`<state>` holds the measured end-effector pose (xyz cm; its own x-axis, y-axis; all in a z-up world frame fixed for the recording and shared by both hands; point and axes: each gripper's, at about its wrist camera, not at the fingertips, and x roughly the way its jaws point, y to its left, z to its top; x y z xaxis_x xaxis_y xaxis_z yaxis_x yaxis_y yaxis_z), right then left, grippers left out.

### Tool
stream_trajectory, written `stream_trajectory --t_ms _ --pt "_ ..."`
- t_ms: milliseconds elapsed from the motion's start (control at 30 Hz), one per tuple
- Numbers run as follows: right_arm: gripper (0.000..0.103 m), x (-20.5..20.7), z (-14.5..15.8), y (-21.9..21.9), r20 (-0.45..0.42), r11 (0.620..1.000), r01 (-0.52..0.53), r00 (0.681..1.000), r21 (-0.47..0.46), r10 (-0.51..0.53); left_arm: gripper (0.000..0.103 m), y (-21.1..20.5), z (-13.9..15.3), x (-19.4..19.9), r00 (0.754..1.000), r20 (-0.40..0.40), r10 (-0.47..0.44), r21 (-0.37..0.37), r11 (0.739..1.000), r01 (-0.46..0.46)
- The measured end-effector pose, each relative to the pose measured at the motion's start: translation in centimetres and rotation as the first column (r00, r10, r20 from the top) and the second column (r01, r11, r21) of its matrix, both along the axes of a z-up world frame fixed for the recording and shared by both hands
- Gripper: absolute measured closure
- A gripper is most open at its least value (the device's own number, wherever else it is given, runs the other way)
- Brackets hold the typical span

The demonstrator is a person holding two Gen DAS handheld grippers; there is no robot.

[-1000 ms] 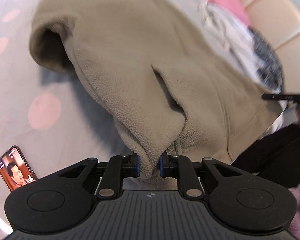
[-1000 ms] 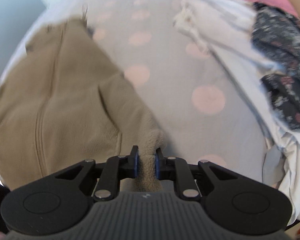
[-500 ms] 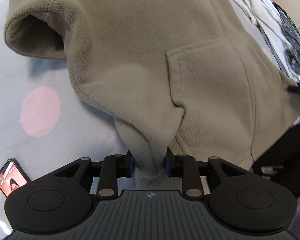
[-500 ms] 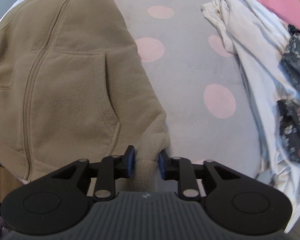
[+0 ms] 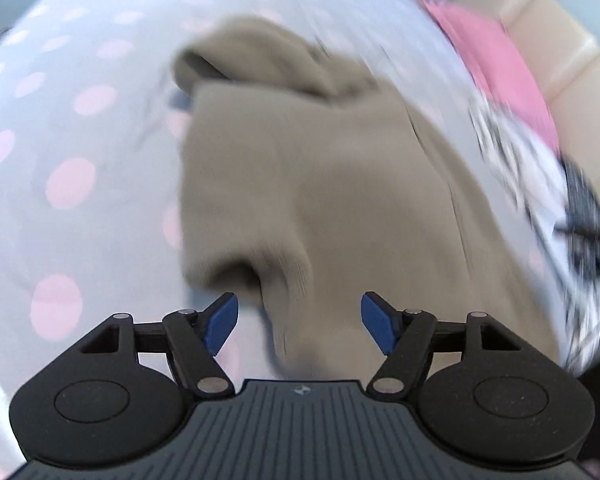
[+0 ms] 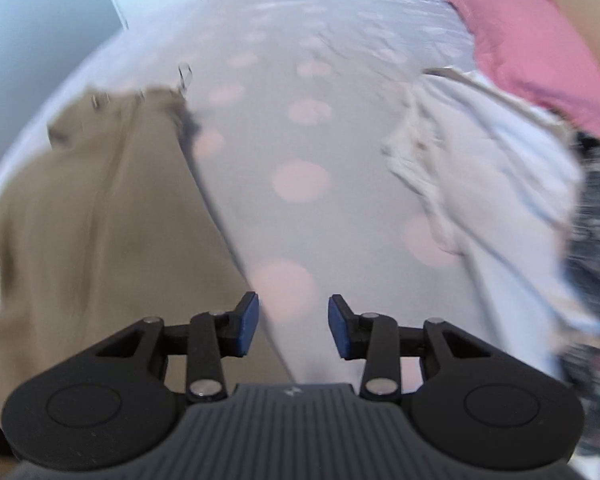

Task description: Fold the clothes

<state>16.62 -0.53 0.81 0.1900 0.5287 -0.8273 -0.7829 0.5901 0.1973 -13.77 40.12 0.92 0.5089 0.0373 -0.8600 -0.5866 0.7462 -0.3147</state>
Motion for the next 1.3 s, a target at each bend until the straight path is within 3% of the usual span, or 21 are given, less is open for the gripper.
stream_trajectory --t_ms 67,133,233,400,467,500,533,700,767,1000,1233,1267,1300 --pt "0.053 0.5 -1.3 2.4 -0.05 0.998 0.006 0.999 0.062 -0.003 0.036 1.4 -0.8 0.6 0.997 0.05 0.059 -0.018 0.998 -0.058" --pt "0.036 0.7 -2.3 4.7 -0.071 0.995 -0.005 0.997 0.096 0.012 0.036 2.1 -1.8 1.5 0.992 0.084 0.093 -0.018 0.996 -0.092" --pt "0.036 0.9 -3.8 8.0 -0.097 0.991 -0.028 0.994 0.13 0.041 0.04 2.2 -3.3 3.3 0.991 0.095 0.09 0.015 0.996 -0.091" --pt "0.037 0.9 -5.6 11.9 -0.101 0.988 -0.071 0.991 0.137 0.086 0.046 2.5 -3.0 4.3 0.998 0.037 0.052 0.09 0.994 -0.055" --pt "0.054 0.4 -5.9 12.9 -0.111 0.988 -0.085 0.989 0.128 0.1 0.046 2.1 -2.7 4.5 0.998 0.05 0.043 0.093 0.995 -0.047" --pt "0.079 0.2 -6.0 13.4 -0.117 0.988 -0.092 0.987 0.124 0.107 0.046 1.9 -2.5 4.5 0.998 0.056 0.038 0.094 0.995 -0.044" --pt "0.085 -0.1 -6.2 13.9 -0.122 0.988 -0.099 0.986 0.12 0.114 0.046 1.8 -2.4 4.6 0.997 0.063 0.034 0.095 0.995 -0.04" --pt "0.089 -3.6 -4.6 15.3 -0.109 0.97 -0.196 0.971 0.144 0.212 0.046 0.9 -1.5 5.0 0.996 0.093 0.01 0.099 0.995 -0.02" --pt "0.09 -6.3 -3.3 15.6 -0.065 0.953 -0.263 0.959 0.153 0.275 0.045 0.4 -1.0 5.2 0.996 0.088 -0.01 0.084 0.996 0.003" --pt "0.09 -16.6 -0.3 16.6 0.067 0.848 -0.5 0.866 0.178 0.496 0.041 -1.4 0.1 5.6 0.988 0.138 -0.075 0.036 0.997 0.071" --pt "0.09 -25.6 -1.5 17.2 0.099 0.692 -0.714 0.7 0.104 0.708 0.035 -3.2 0.2 6.6 0.976 0.166 -0.144 0.019 0.99 0.143" --pt "0.09 -26.7 -2.0 17.1 0.114 0.675 -0.733 0.679 0.078 0.725 0.028 -3.6 -0.1 6.9 0.978 0.144 -0.151 0.023 0.989 0.149" --pt "0.09 -27.7 -2.4 17.0 0.128 0.658 -0.751 0.658 0.052 0.742 0.028 -4.0 -0.5 7.2 0.983 0.106 -0.153 0.038 0.988 0.15"
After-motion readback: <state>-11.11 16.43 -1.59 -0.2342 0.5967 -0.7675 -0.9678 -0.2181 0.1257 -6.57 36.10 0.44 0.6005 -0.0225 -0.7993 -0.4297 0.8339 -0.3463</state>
